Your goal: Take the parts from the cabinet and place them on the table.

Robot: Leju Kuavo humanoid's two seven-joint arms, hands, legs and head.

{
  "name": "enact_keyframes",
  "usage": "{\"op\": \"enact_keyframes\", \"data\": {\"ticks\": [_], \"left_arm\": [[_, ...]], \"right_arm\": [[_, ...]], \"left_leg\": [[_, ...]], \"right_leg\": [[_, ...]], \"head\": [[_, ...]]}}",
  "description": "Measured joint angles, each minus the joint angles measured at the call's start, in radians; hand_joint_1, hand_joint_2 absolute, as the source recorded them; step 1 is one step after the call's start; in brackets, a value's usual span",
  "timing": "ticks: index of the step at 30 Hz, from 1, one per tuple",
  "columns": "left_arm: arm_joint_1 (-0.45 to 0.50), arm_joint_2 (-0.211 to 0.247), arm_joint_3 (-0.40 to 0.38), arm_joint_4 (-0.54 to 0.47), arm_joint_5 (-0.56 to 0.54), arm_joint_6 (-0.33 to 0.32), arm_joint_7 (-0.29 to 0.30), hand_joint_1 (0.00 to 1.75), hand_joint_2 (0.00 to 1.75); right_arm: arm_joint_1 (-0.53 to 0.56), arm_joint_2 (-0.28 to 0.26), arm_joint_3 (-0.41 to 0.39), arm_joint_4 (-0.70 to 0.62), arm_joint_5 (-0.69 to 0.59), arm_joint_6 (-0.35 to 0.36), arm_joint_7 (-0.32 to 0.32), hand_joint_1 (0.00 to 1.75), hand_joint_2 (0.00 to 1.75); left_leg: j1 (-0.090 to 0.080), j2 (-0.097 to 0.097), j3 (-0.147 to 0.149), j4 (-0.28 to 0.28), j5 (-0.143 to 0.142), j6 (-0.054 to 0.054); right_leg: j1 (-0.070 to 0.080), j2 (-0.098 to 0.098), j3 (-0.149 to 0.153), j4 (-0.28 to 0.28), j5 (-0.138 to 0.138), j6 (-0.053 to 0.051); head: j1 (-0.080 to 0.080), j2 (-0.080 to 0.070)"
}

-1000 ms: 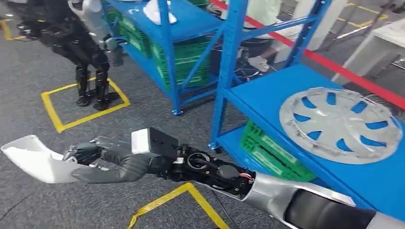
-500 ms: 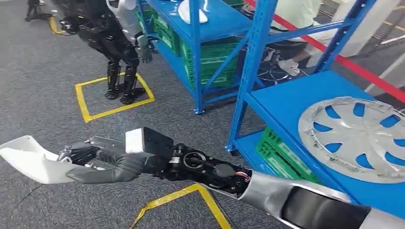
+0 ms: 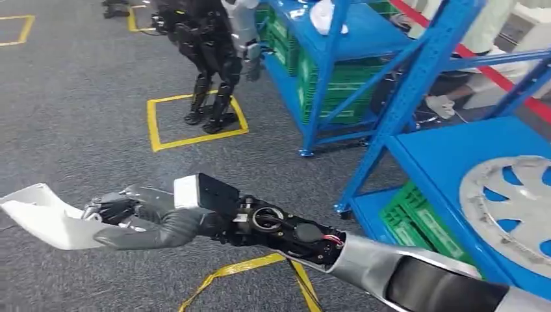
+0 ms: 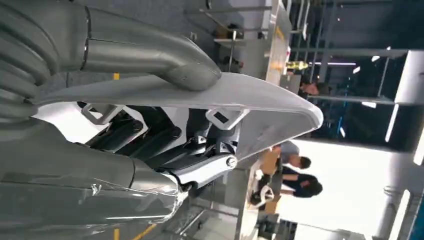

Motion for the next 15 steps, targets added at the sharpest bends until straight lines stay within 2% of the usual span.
{"op": "enact_keyframes", "data": {"ticks": [1, 2, 3, 4, 5, 6, 7, 8, 10, 11, 12, 13, 14, 15], "left_arm": [[0.0, 0.0, 0.0, 0.0, 0.0, 0.0, 0.0, 0.0, 1.75], [0.0, 0.0, 0.0, 0.0, 0.0, 0.0, 0.0, 0.0, 1.75], [0.001, 0.0, 0.0, 0.0, -0.001, 0.0, 0.0, 0.0, 1.75], [0.001, 0.0, -0.001, 0.0, -0.001, 0.0, 0.0, 0.0, 1.75], [0.001, -0.001, -0.001, 0.0, -0.001, 0.0, 0.0, 0.0, 1.75], [0.001, -0.002, -0.001, 0.0, -0.002, 0.0, 0.0, 0.0, 1.75], [-0.002, -0.002, -0.002, 0.0, -0.003, 0.0, 0.0, 0.0, 1.75], [-0.002, -0.002, -0.002, 0.0, -0.003, 0.0, 0.0, 0.0, 1.75], [0.004, -0.002, -0.006, 0.0, -0.003, 0.0, -0.002, 0.0, 1.75], [0.005, 0.002, -0.008, 0.0, -0.003, 0.001, -0.003, 0.0, 1.75], [0.006, 0.002, -0.01, 0.0, -0.003, 0.001, -0.003, 0.0, 1.75], [0.005, 0.002, -0.013, 0.0, -0.002, 0.002, -0.003, 0.0, 1.75], [0.002, 0.002, -0.016, 0.0, -0.002, 0.002, -0.003, 0.0, 1.75], [0.001, 0.003, -0.018, 0.0, -0.001, 0.003, -0.003, 0.0, 1.75]], "right_arm": [[0.003, -0.001, 0.0, 0.0, 0.0, 0.0, 0.0, 1.75, 1.75], [0.003, -0.001, 0.0, 0.0, 0.0, 0.0, 0.0, 1.75, 1.75], [0.002, -0.001, 0.0, 0.0, 0.0, 0.0, 0.0, 1.75, 1.75], [0.002, -0.001, 0.0, 0.0, 0.0, 0.0, 0.0, 1.75, 1.75], [0.002, -0.001, 0.0, -0.001, 0.0, -0.001, 0.0, 1.75, 1.75], [0.001, -0.001, 0.0, -0.001, 0.0, -0.002, 0.0, 1.75, 1.75], [0.001, -0.001, 0.0, -0.002, 0.0, -0.002, 0.0, 1.75, 1.75], [0.001, -0.001, 0.0, -0.002, 0.0, -0.004, 0.001, 1.75, 1.75], [0.001, -0.001, 0.0, -0.003, 0.002, -0.007, 0.002, 1.75, 1.75], [0.001, -0.001, 0.0, -0.005, 0.002, -0.01, 0.003, 1.75, 1.75], [0.0, -0.001, 0.0, -0.006, 0.004, -0.012, 0.004, 1.75, 1.75], [-0.001, -0.001, -0.001, -0.009, 0.006, -0.013, 0.005, 1.75, 1.75], [0.0, -0.001, -0.001, -0.009, 0.006, -0.016, 0.005, 1.75, 1.75], [0.003, -0.001, 0.0, -0.009, 0.007, -0.017, 0.007, 1.75, 1.75]], "left_leg": [[-0.002, -0.013, 0.0, 0.0, 0.0, 0.0], [-0.002, -0.025, 0.001, 0.001, 0.0, 0.0], [-0.003, -0.038, 0.002, 0.001, 0.0, 0.0], [-0.003, -0.051, 0.003, 0.002, 0.0, 0.0], [-0.002, -0.063, 0.005, 0.002, 0.0, 0.0], [0.0, -0.071, 0.003, 0.001, 0.0, -0.002], [-0.004, -0.083, -0.003, 0.006, 0.002, -0.009], [0.002, -0.093, -0.009, 0.004, 0.006, -0.016], [0.007, -0.111, -0.01, -0.005, 0.013, -0.03], [0.002, -0.112, -0.011, -0.005, 0.011, -0.034], [0.0, -0.06, -0.019, 0.015, -0.006, -0.034], [-0.001, -0.021, -0.049, 0.078, -0.047, -0.038], [0.0, -0.005, -0.091, 0.165, -0.089, -0.043], [0.001, 0.001, -0.133, 0.25, -0.122, -0.047]], "right_leg": [[0.0, 0.002, -0.029, 0.054, -0.009, 0.0], [0.0, 0.003, -0.03, 0.047, 0.01, -0.003], [0.0, 0.006, -0.008, -0.008, 0.051, -0.008], [0.001, 0.011, 0.03, -0.094, 0.1, -0.014], [0.0, 0.028, 0.073, -0.189, 0.148, -0.019], [0.0, 0.074, 0.099, -0.259, 0.167, -0.025], [-0.004, 0.09, 0.11, -0.28, 0.163, -0.027], [0.002, 0.082, 0.108, -0.28, 0.162, -0.025], [0.005, 0.066, 0.111, -0.285, 0.163, -0.031], [-0.008, 0.052, 0.118, -0.301, 0.172, -0.038], [-0.006, 0.04, 0.123, -0.309, 0.176, -0.042], [-0.006, 0.029, 0.123, -0.31, 0.177, -0.048], [-0.004, 0.016, 0.122, -0.31, 0.177, -0.048], [-0.003, 0.001, 0.121, -0.31, 0.177, -0.049]], "head": [[0.003, 0.0], [0.004, 0.0], [0.005, 0.0], [0.006, 0.0], [0.008, 0.0], [0.009, 0.0], [0.004, 0.0], [0.005, 0.0], [0.007, 0.0], [0.002, 0.0], [-0.001, 0.0], [-0.014, 0.0], [-0.018, 0.0], [-0.019, 0.0]]}}
